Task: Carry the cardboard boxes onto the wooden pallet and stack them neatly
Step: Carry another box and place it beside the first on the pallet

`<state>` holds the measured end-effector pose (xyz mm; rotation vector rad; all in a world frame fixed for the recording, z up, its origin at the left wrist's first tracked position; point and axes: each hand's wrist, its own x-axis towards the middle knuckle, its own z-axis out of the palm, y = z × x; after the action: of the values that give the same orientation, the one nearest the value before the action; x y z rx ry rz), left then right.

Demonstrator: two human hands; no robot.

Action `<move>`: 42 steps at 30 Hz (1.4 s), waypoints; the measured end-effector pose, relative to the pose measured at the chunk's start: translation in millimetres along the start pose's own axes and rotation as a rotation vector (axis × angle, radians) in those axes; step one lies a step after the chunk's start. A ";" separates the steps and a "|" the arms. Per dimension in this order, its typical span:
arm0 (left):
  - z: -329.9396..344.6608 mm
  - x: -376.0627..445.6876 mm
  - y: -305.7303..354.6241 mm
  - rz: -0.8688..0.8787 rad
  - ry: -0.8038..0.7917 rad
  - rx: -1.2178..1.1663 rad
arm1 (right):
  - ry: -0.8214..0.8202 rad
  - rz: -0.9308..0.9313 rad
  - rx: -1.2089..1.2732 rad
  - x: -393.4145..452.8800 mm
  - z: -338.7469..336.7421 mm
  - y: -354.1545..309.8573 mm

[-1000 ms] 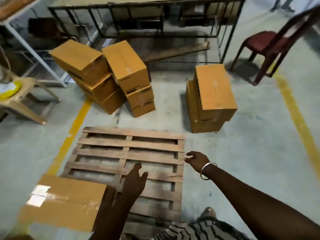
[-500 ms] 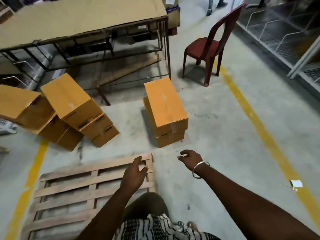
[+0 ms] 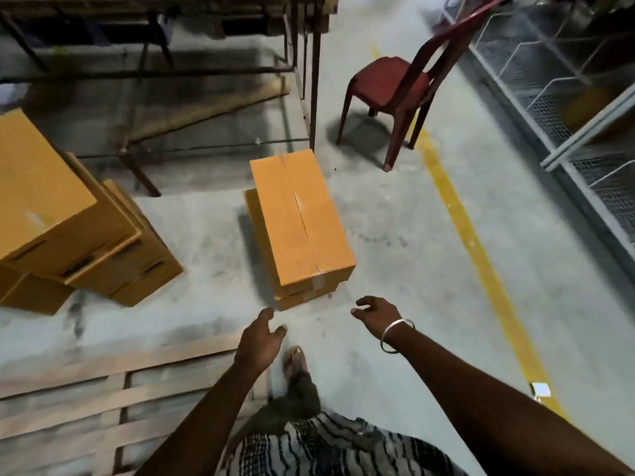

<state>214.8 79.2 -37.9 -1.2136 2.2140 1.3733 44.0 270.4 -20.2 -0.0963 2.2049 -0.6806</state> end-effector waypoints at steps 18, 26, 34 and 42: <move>1.3 231.1 38.4 -0.353 0.065 -0.116 | -0.232 0.054 -0.307 275.2 -32.0 -82.6; 36.1 331.4 9.4 -0.515 0.090 -0.292 | -0.122 0.077 -0.270 399.9 -15.1 -72.7; 63.6 401.1 -26.5 -0.574 0.173 -0.569 | -0.138 0.297 0.305 472.1 21.0 -42.6; 70.0 388.2 -13.6 -0.460 0.198 -0.535 | -0.149 0.231 0.453 440.2 25.9 -38.8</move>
<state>-26.7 -64.1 -315.2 -1.9611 1.5479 1.7427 -238.2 100.7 -316.1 0.3239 1.8362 -0.9859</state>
